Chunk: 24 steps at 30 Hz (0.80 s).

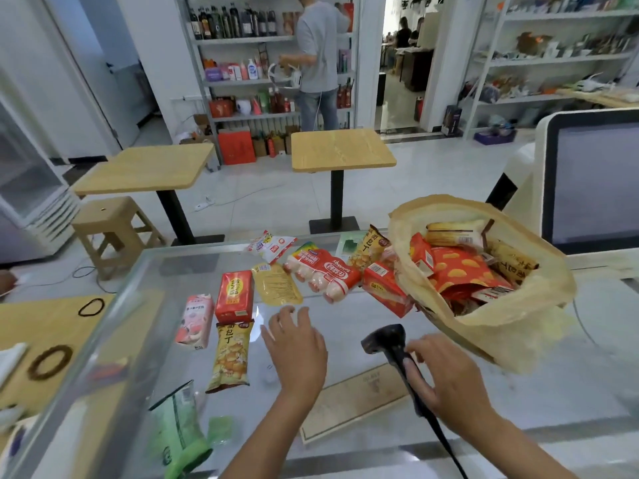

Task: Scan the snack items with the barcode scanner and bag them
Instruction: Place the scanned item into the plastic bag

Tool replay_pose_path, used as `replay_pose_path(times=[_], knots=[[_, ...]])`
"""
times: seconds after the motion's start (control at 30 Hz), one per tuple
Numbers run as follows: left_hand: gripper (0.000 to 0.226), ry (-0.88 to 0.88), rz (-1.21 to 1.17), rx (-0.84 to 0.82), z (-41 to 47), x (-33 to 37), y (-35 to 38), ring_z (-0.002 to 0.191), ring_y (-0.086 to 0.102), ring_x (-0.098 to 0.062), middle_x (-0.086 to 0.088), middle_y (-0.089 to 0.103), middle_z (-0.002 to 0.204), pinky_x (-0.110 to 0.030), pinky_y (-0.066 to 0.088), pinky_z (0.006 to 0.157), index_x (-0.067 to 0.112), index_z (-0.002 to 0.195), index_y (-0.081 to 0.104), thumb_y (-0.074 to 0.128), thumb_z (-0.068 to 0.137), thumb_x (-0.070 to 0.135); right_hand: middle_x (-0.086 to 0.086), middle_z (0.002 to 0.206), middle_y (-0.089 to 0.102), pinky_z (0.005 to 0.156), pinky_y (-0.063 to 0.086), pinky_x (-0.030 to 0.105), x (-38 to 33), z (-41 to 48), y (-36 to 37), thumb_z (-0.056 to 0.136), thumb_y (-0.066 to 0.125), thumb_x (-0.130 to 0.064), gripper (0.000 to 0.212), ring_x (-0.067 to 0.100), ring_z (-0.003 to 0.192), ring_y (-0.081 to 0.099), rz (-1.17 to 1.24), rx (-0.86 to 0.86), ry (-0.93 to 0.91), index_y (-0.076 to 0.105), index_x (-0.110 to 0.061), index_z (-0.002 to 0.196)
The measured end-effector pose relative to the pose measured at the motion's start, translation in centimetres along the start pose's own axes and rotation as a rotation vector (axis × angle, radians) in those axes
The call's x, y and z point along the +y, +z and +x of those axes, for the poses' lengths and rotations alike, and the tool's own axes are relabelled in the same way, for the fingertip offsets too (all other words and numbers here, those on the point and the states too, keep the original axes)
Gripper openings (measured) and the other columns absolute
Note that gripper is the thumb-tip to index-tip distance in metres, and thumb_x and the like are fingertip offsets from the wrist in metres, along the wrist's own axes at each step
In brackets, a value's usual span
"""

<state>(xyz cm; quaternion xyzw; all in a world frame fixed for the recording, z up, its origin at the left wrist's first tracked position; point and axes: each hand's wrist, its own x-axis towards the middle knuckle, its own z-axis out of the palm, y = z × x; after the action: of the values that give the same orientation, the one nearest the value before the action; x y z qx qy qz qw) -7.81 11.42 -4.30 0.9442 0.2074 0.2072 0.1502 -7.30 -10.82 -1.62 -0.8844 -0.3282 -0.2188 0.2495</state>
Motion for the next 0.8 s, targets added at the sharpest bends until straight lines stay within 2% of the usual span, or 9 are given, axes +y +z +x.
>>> replay_pose_path(times=[0.07,0.13,0.23,0.3,0.4,0.53,0.63,0.7,0.8], knots=[[0.056,-0.201,0.221,-0.154,0.0,-2.0,-1.1,0.135,0.029,-0.039,-0.020,0.032,0.147,-0.059,0.027,0.105,0.016,0.136,0.041,0.062,0.085,0.024,-0.010,0.090,0.052,0.049,0.032,0.016,-0.6,-0.6,1.1,0.091,0.052,-0.041,0.022,0.008,0.063,0.052,0.031,-0.262,0.386,0.044,-0.028,0.107],[0.067,-0.307,0.307,-0.261,-0.4,-4.0,-1.2,0.143,0.007,-0.039,-0.019,0.006,0.156,-0.058,0.018,0.110,0.016,0.148,0.016,0.053,0.092,0.026,-0.009,0.099,0.054,0.053,0.039,0.024,-0.5,-0.1,2.3,0.090,0.057,-0.044,0.035,0.011,0.065,0.057,0.136,-0.437,0.702,0.036,-0.028,0.113],[0.076,-0.244,0.396,-0.274,-1.0,-5.4,-0.9,0.143,0.008,-0.039,-0.021,0.003,0.156,-0.051,0.022,0.111,0.015,0.150,0.008,0.056,0.091,0.015,0.004,0.092,0.062,0.066,0.047,0.033,-0.3,1.8,3.4,0.089,0.062,-0.034,0.036,0.021,0.075,0.062,0.423,-0.522,0.987,0.046,-0.012,0.111],[0.080,-0.117,0.386,-0.269,-1.3,-4.8,-0.7,0.141,0.016,-0.037,-0.021,0.007,0.156,-0.044,0.027,0.109,0.018,0.150,0.012,0.060,0.087,0.007,0.010,0.081,0.065,0.065,0.048,0.035,-0.3,2.8,3.7,0.090,0.062,-0.025,0.029,0.023,0.070,0.063,0.609,-0.565,1.109,0.053,-0.005,0.109],[0.092,0.099,0.109,-0.189,-2.5,-3.3,0.2,0.133,0.036,-0.039,-0.021,0.030,0.149,-0.044,0.040,0.099,0.018,0.140,0.041,0.071,0.058,-0.012,0.014,0.070,0.064,0.053,0.049,0.031,-0.7,3.3,3.3,0.092,0.061,-0.018,0.021,0.022,0.055,0.061,0.734,-0.572,1.176,0.056,-0.005,0.107],[0.067,0.250,-0.384,-0.246,-3.0,-2.1,0.2,0.123,0.044,-0.020,-0.002,0.044,0.137,-0.026,0.043,0.096,0.020,0.125,0.055,0.049,0.071,-0.019,0.015,0.067,0.063,0.047,0.045,0.029,-0.8,3.2,3.2,0.092,0.060,-0.020,0.020,0.021,0.048,0.057,0.724,-0.571,1.174,0.055,-0.007,0.106],[0.038,0.064,-0.718,-0.370,-1.0,-2.7,-0.8,0.114,0.052,-0.017,0.002,0.055,0.118,-0.022,0.045,0.087,0.015,0.095,0.068,0.049,0.080,-0.015,0.015,0.068,0.064,0.049,0.046,0.028,-0.7,3.2,3.2,0.092,0.061,-0.022,0.023,0.022,0.051,0.058,0.723,-0.568,1.167,0.054,-0.009,0.109],[0.046,-0.137,-0.968,-0.528,0.8,-3.7,-1.4,0.115,0.055,-0.015,0.002,0.060,0.116,-0.026,0.048,0.084,0.018,0.088,0.069,0.043,0.079,-0.020,0.015,0.070,0.064,0.049,0.047,0.028,-0.7,3.2,3.3,0.092,0.061,-0.023,0.024,0.022,0.054,0.058,0.719,-0.567,1.173,0.054,-0.011,0.111],[0.060,-0.155,-0.805,-0.475,2.3,-5.4,-1.2,0.120,0.051,-0.013,-0.001,0.062,0.117,-0.010,0.037,0.085,0.024,0.084,0.068,0.033,0.071,-0.024,0.014,0.068,0.065,0.048,0.048,0.026,-0.7,3.2,3.5,0.092,0.061,-0.024,0.025,0.021,0.054,0.058,0.706,-0.569,1.179,0.054,-0.011,0.113]])
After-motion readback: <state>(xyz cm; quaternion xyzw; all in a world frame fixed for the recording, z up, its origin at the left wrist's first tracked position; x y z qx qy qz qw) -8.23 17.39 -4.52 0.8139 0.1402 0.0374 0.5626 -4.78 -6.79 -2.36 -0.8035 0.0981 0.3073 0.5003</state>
